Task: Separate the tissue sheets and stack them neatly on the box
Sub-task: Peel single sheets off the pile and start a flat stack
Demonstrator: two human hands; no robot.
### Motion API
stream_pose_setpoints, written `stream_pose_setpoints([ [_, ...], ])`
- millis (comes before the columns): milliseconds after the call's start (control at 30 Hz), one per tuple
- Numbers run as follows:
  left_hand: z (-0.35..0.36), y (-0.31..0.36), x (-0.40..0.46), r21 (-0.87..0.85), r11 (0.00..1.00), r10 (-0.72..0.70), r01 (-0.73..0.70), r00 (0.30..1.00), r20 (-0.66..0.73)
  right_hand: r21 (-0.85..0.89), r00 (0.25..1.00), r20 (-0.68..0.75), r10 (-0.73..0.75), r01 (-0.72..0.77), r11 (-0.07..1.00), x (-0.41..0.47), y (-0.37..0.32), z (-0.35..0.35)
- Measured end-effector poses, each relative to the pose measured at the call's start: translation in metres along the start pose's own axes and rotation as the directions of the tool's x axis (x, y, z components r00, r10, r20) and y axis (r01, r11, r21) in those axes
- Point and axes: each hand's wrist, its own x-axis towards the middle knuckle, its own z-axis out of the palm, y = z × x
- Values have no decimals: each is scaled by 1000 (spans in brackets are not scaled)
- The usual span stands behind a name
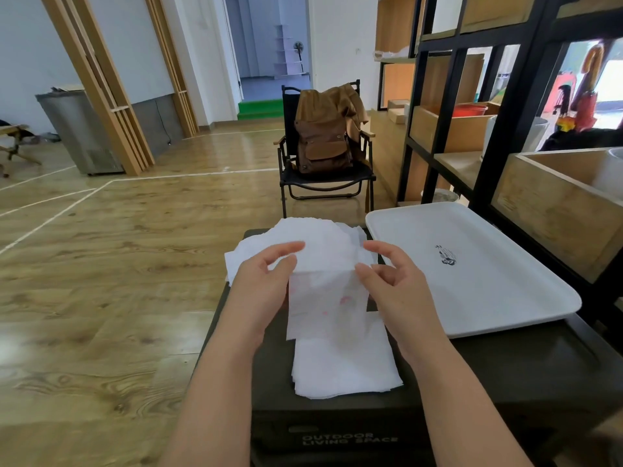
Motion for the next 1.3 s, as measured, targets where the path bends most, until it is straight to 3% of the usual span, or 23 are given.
stream_pose_setpoints([
  [100,-10,0,-2,93,989,100,-113,986,136,-44,997,70,-43,46,998,-1,-1,-2],
  [233,-12,-4,1,226,954,181,-195,980,80,-219,994,79,-72,88,972,-3,0,0],
  [467,-13,2,-3,437,853,312,-285,950,11,-373,985,8,-172,163,914,-5,-3,1],
  [567,-14,6,-6,418,846,349,-332,936,38,-329,974,-25,-226,206,922,-6,-10,1],
  [733,-20,21,-16,77,950,288,-303,943,168,-36,987,-33,-158,157,987,-10,-31,-4],
  [800,-19,24,-19,38,956,281,-291,944,175,-24,996,-35,-84,83,996,-11,-36,-8],
  [867,-18,22,-17,100,963,229,-250,957,180,-88,999,-2,34,-34,996,-9,-35,-12],
  [933,-18,14,-12,281,939,139,-196,967,212,-232,991,39,125,-113,966,-6,-27,-16],
  [1067,-13,-4,-8,588,802,-111,-106,941,321,-605,982,58,178,-108,789,-6,-9,-18],
  [1200,-9,-11,-5,654,754,-176,-69,937,302,-744,957,44,288,-161,648,-7,3,-14],
  [1300,-8,-13,-2,677,734,-168,-47,954,249,-778,958,5,285,-176,603,-8,5,-12],
])
